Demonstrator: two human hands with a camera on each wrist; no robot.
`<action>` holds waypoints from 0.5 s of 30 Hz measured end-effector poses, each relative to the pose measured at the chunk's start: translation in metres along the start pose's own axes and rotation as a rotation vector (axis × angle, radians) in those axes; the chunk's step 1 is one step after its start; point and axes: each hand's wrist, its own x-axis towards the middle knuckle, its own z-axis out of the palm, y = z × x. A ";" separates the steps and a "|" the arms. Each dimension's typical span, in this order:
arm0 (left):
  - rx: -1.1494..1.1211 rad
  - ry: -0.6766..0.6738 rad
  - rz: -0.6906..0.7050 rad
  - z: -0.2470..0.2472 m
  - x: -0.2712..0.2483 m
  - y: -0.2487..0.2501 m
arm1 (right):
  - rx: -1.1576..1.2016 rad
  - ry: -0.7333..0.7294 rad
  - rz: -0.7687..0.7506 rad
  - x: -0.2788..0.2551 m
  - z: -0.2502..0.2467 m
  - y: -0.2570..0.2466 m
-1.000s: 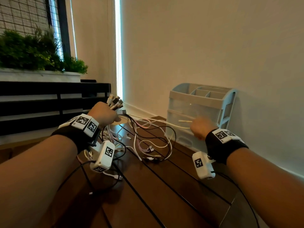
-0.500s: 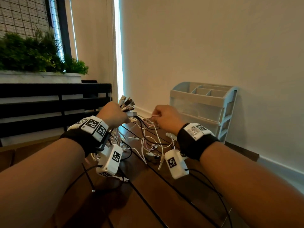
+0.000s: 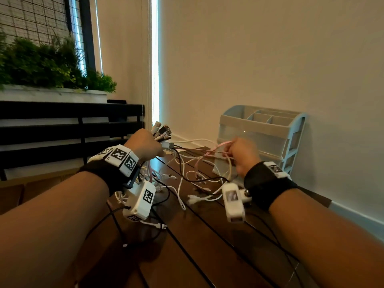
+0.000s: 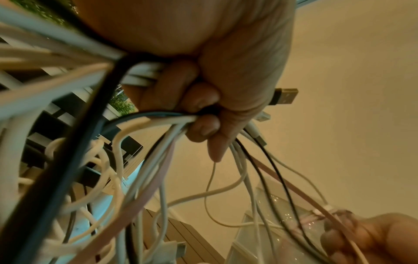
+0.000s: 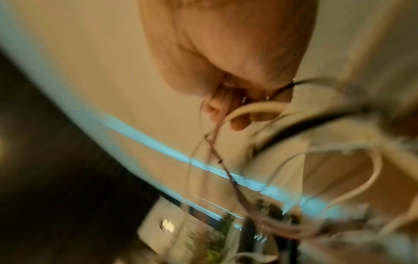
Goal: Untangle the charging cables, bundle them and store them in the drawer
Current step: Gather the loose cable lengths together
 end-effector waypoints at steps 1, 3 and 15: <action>0.000 -0.005 0.002 0.001 0.001 -0.001 | 0.256 -0.029 0.144 -0.001 0.001 -0.004; 0.001 -0.001 0.000 0.003 0.002 -0.002 | 0.459 -0.094 0.235 -0.004 -0.002 -0.011; 0.017 0.070 -0.031 -0.001 0.009 -0.010 | 0.036 0.112 0.383 -0.002 -0.032 0.009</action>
